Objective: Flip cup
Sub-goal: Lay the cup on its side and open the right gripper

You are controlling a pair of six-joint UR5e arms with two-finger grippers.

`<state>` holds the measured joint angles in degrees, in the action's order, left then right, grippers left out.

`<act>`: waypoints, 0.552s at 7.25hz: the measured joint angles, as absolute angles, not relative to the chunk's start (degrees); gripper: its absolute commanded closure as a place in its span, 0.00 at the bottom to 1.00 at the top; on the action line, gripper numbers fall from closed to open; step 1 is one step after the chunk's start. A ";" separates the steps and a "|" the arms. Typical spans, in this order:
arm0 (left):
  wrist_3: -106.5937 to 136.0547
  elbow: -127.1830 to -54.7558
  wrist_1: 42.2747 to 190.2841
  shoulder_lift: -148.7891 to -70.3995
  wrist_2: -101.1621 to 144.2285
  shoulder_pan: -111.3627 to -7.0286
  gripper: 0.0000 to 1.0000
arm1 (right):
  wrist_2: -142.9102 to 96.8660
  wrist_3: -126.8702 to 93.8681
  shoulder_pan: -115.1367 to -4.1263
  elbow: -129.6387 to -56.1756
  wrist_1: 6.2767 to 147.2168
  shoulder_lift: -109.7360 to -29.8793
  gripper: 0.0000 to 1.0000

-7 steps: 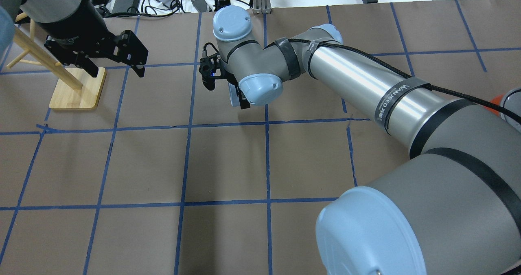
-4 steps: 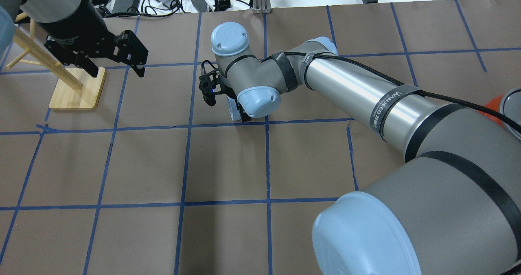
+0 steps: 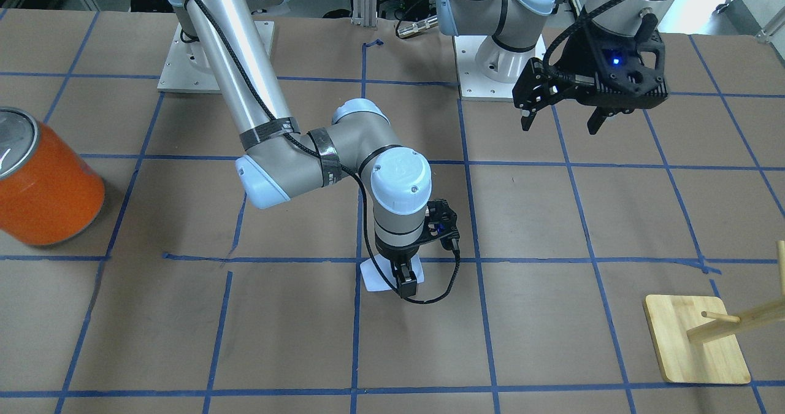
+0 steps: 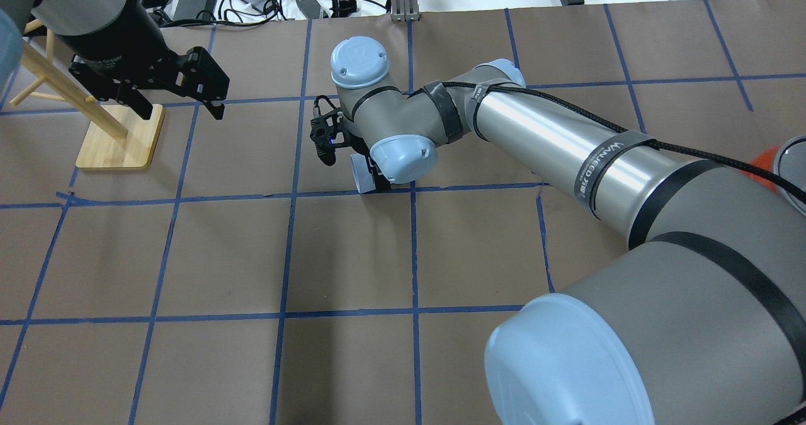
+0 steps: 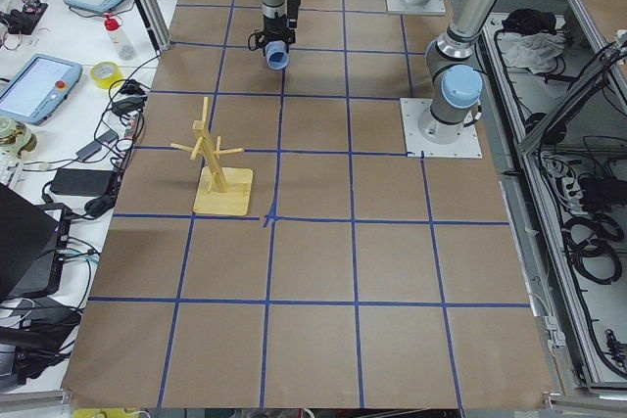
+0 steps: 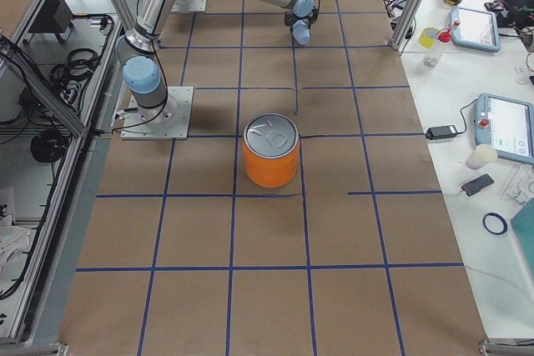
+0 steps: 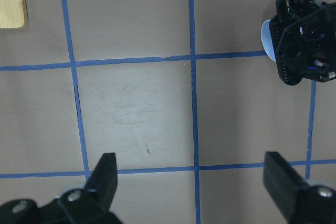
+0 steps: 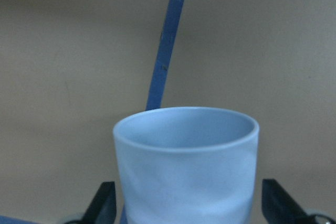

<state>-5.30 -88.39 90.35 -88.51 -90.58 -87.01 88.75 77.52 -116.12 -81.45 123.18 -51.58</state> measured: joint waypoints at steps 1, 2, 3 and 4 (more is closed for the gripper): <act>-5.32 -88.40 90.35 -88.51 -90.58 -87.01 0.00 | 88.73 77.37 -115.99 -81.40 122.72 -52.52 0.00; -5.31 -88.41 90.35 -88.54 -90.38 -87.01 0.00 | 88.68 77.18 -115.82 -81.39 121.28 -54.63 0.00; -5.38 -88.42 90.35 -88.55 -89.73 -87.00 0.00 | 88.75 76.51 -115.46 -81.38 118.15 -57.74 0.00; -5.68 -88.44 90.37 -88.39 -88.89 -86.91 0.00 | 89.01 75.06 -114.40 -81.38 113.91 -61.51 0.00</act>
<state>-5.68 -88.44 90.37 -88.39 -88.89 -86.91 89.01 75.06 -114.40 -81.38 113.91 -61.51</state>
